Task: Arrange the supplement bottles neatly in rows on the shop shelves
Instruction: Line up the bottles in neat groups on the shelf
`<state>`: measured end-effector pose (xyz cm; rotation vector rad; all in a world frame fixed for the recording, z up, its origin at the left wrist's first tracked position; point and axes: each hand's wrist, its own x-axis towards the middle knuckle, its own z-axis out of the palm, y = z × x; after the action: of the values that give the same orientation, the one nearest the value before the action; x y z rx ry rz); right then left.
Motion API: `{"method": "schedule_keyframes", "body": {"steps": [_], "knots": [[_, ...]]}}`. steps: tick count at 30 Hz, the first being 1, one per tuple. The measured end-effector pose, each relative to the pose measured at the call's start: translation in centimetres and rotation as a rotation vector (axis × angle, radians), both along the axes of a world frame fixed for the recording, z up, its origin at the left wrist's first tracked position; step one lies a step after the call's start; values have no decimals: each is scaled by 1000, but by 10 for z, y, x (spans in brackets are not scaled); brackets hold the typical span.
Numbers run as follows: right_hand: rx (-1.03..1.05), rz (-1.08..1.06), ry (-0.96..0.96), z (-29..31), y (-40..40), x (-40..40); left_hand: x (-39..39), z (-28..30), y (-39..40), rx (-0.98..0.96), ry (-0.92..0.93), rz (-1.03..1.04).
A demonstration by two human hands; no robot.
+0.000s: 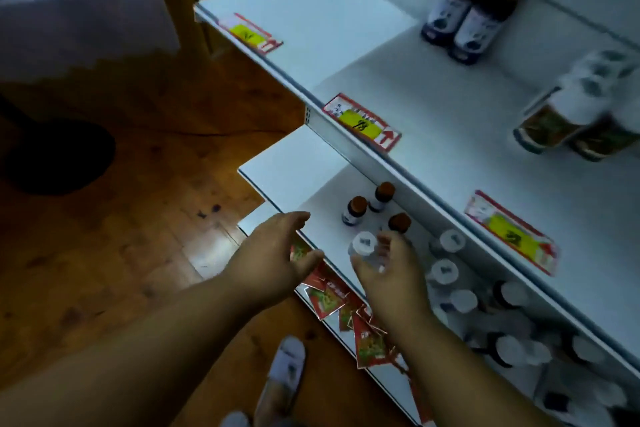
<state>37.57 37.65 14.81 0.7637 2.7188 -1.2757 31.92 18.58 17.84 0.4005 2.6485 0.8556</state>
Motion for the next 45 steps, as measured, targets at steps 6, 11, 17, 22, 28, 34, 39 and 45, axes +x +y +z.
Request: {"method": "schedule_keyframes", "body": {"steps": [6,11,17,22,28,34,39,45], "knots": [[81,-65,-65,-124,20,-121,-85,-130,23,150,-157,37],[200,6,-156,-182,38,-161,-127,-202,50,201,-159,-99],[281,-22,-109,-204,43,-171,-152,-238,53,243,-182,-161],[-11,-222,50,-142,0,-142,-152,-184,7,303,-210,-171],[-396,-232,132,2,-99,-61,-95,-36,-92,449,-344,-178],[-771,-237,289,140,-181,3,-36,102,-166,477,-462,-327],[-837,-230,403,214,-194,31,-24,177,-162,494,-408,-488],[-566,-170,465,261,-157,45,-26,201,-110,608,-332,-489]]}}
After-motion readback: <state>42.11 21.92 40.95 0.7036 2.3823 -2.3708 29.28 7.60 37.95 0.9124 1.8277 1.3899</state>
